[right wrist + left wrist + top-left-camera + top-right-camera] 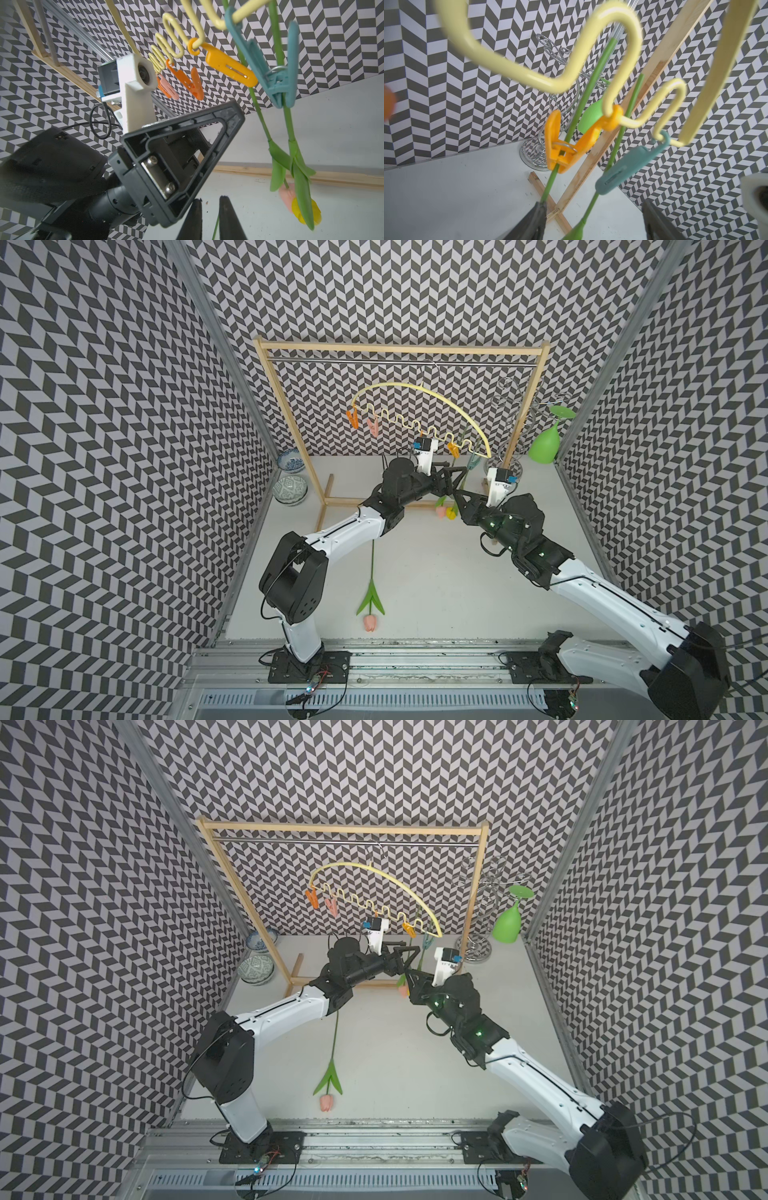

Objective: Dry the flowers on a clothes hanger
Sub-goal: Clamp the flower onto the hanger.

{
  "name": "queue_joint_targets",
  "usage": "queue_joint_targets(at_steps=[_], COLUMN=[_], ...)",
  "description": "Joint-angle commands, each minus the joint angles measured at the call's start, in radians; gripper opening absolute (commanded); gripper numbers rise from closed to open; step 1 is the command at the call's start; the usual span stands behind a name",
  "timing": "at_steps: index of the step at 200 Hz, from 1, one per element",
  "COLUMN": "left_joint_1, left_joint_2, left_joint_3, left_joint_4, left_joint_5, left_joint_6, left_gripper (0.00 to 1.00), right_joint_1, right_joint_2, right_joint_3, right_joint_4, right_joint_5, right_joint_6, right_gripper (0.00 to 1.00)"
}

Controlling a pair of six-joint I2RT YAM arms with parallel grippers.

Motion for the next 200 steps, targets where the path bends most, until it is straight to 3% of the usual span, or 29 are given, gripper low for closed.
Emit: queue_joint_targets(at_steps=[1,53,75,126,151,200], left_joint_1=[0.003,0.004,0.004,0.013,0.041,0.235], left_joint_2=[-0.038,-0.079,-0.110,-0.248,-0.369,-0.663], left_joint_3=[-0.019,-0.071,-0.093,-0.178,-0.293,-0.682], left_joint_4=[-0.001,-0.010,-0.066,-0.300,-0.394,-0.361], left_joint_5=[-0.027,-0.027,-0.021,-0.102,-0.249,-0.418], left_joint_6=[0.022,0.018,0.031,0.057,0.027,-0.178], left_gripper=[0.77,0.82,1.00,1.00,1.00,1.00], right_joint_1=[-0.006,-0.007,-0.006,-0.006,-0.003,0.099], right_joint_2=[-0.036,-0.063,-0.080,-0.138,-0.159,-0.210], right_joint_3=[-0.011,-0.018,-0.016,0.009,0.046,0.137], right_joint_4=[0.022,0.006,-0.012,-0.130,-0.216,-0.336], right_joint_5=[0.015,0.016,0.009,-0.027,-0.061,-0.019], right_joint_6=[-0.017,-0.018,-0.021,-0.043,-0.076,-0.123], right_gripper=[0.19,0.18,0.18,0.19,0.19,0.21])
